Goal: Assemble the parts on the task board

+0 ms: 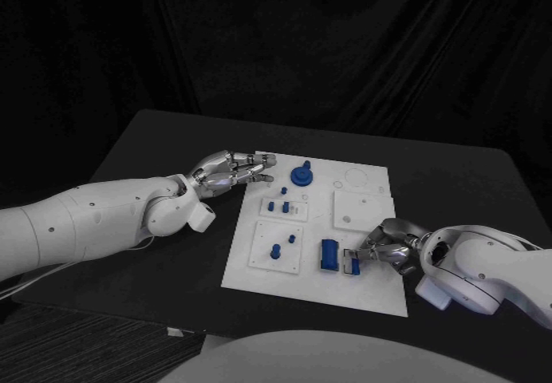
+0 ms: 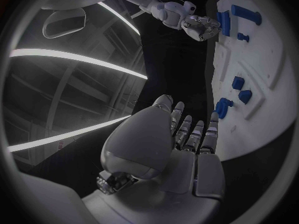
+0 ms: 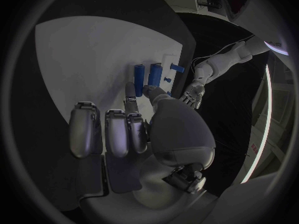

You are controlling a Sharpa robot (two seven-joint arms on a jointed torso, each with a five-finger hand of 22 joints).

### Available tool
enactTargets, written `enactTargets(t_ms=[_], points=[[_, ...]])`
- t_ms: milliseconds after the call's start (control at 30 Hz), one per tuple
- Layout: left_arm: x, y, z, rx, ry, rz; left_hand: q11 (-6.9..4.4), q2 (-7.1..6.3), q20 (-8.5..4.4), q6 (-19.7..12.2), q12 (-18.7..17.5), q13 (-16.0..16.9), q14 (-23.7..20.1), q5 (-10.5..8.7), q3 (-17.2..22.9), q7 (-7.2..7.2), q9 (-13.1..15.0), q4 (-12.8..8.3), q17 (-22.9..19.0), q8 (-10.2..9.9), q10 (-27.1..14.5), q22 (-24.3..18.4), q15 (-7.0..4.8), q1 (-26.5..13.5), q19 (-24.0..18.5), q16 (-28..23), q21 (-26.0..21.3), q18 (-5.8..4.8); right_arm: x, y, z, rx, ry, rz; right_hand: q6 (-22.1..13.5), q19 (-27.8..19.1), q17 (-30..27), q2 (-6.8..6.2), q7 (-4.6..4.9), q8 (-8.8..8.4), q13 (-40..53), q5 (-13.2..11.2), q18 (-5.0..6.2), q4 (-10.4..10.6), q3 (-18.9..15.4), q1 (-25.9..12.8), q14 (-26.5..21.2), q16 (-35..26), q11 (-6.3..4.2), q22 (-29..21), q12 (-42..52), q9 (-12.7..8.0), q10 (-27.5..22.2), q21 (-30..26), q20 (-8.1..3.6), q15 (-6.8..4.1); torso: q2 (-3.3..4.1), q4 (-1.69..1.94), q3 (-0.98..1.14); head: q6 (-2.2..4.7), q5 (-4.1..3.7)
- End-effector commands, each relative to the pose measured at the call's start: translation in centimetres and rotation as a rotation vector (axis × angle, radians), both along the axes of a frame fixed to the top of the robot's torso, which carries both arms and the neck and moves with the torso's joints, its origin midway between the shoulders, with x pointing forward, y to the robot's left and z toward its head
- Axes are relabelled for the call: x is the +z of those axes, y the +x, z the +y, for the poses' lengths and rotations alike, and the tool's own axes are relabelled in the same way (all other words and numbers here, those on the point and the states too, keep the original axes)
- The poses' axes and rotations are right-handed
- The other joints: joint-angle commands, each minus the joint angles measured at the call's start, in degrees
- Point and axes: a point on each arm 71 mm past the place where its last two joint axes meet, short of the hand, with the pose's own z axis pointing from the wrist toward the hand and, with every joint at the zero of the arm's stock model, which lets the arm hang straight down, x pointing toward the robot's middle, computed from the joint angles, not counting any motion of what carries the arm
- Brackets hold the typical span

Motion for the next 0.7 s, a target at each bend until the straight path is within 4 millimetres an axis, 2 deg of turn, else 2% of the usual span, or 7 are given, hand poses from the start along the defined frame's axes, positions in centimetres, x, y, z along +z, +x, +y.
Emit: enactTargets(t_ms=[33,700], points=[[0.04,-0.07,-0.21,-0.01,-0.018,0.002,0.38,0.14,-0.08,-0.5,0.1,0.1,-0.3,0.08,0.4,0.08,0.0,0.1,0.0,0.2,0.0,-0.1,0.2,0.5,0.2,0.3,0.3,-0.78,-0.09,-0.03,0.0,-0.007,-0.002,0.003,-0.3,1.8,4.3,0.64,-0.11,0.29,15.1,0.3,-0.93,-1.2,1.5,0.1,4.0,0.1,-0.01,11.6,0.1,0.0,6.2,-0.2,0.31,-0.33,-0.01,0.01,0.0,0.0,0.09],[-0.03,-0.09,-0.31,-0.016,-0.017,0.008,0.37,0.13,-0.09,-0.5,0.1,0.1,-0.3,0.07,0.5,0.08,0.0,0.1,0.0,0.2,0.0,-0.2,0.2,0.4,0.1,0.3,0.3,-0.81,-0.37,0.18,0.13,-0.017,-0.027,0.02,-0.8,1.6,3.8,0.76,-0.13,0.75,15.1,-2.0,-0.82,-0.4,2.0,-1.9,3.9,-0.1,-0.02,11.5,0.1,0.9,6.2,-0.6,0.29,-0.37,0.0,0.0,0.0,0.0,0.05]])
